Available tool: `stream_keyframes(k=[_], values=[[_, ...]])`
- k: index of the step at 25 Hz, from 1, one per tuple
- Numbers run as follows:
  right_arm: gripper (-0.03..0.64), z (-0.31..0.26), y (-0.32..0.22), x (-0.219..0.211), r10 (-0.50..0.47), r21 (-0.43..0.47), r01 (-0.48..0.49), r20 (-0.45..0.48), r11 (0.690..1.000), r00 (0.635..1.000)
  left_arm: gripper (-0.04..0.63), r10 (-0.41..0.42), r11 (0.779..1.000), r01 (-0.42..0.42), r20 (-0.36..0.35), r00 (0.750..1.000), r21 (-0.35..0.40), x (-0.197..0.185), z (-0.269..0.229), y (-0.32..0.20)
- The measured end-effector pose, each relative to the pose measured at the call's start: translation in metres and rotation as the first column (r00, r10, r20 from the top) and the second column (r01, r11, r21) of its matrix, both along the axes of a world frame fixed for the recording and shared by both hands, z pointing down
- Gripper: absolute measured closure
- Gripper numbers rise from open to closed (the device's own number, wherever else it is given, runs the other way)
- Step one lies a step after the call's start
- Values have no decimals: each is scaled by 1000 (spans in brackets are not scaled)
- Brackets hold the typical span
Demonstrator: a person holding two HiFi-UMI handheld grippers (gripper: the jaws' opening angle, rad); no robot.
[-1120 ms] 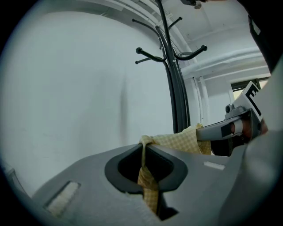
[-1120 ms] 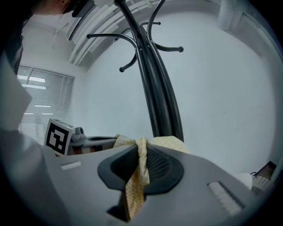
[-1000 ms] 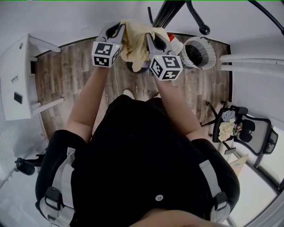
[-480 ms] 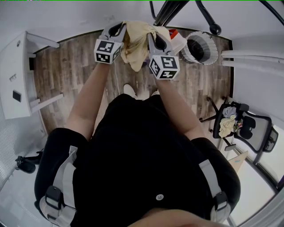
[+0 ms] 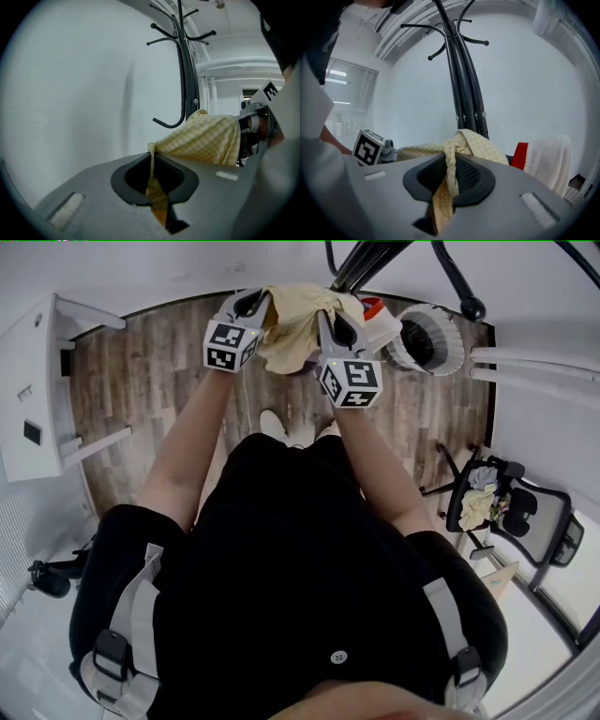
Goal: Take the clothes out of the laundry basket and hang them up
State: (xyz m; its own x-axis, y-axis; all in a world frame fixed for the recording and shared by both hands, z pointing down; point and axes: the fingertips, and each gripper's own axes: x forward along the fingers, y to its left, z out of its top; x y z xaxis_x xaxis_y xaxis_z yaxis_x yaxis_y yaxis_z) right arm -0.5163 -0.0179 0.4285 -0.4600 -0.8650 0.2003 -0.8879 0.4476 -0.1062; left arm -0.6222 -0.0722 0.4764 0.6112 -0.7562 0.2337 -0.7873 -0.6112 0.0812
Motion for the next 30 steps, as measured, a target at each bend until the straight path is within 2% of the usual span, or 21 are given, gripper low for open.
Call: stream_keyframes(k=[12,30], values=[[578,39,12,-1,-9,-78,9,1,997,1000,583,17,999,-15,54,998,-38,-3,31,19],[577,54,27,-8,-53,-83,51,-33,995,998,581,29,997,-23,72,997,-73,-5,55,51]])
